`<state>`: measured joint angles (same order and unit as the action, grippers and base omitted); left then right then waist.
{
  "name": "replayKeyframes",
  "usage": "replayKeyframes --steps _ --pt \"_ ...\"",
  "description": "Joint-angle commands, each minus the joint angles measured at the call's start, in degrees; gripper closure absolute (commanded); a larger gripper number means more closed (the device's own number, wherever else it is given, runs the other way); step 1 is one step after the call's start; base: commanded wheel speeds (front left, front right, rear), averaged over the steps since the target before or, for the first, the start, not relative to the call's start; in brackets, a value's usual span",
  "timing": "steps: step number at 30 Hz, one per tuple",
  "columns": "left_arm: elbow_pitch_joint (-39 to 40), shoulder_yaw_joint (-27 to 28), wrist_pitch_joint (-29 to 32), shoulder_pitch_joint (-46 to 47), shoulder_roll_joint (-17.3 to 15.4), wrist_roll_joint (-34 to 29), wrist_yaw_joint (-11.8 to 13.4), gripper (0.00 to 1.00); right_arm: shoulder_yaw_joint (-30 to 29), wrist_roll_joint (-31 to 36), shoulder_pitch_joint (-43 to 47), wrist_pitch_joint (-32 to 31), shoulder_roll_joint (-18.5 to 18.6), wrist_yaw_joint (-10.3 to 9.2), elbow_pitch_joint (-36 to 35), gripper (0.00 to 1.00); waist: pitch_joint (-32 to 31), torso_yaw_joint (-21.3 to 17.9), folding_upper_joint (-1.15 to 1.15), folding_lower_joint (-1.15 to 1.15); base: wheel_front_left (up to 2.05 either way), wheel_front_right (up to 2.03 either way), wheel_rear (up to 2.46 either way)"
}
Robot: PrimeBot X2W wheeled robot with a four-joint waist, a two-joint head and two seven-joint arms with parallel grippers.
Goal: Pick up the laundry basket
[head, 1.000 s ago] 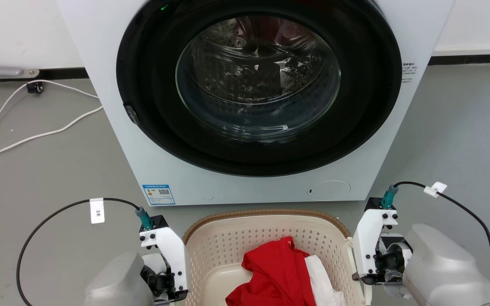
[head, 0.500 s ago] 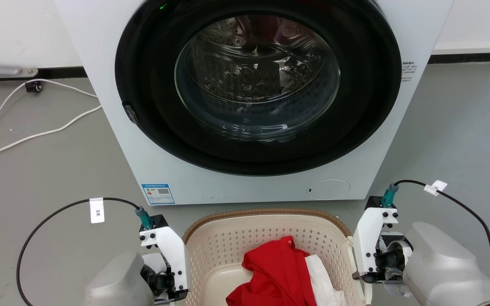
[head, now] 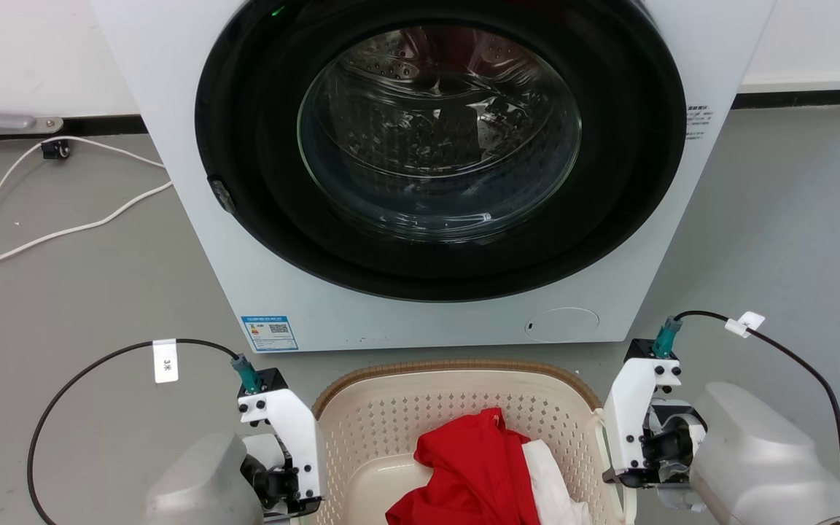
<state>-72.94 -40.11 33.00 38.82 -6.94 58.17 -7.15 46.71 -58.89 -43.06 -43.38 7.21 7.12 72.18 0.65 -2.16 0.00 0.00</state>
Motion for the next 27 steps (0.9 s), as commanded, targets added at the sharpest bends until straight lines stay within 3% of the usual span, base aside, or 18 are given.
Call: replayKeyframes --steps 1,27 --pt "0.73 0.04 -0.49 1.3 1.27 0.51 -0.6 1.0 -0.01 -0.7 -0.42 -0.3 -1.89 0.66 -0.55 1.0 0.03 0.0 0.0 0.0 0.0 0.0 0.0" --pt "0.56 -1.3 -1.22 1.29 1.31 1.9 -0.6 1.0 0.88 -1.72 -0.32 -0.92 -2.1 0.67 -0.36 1.0 0.09 -0.41 0.0 0.0 0.0 0.0 0.0"
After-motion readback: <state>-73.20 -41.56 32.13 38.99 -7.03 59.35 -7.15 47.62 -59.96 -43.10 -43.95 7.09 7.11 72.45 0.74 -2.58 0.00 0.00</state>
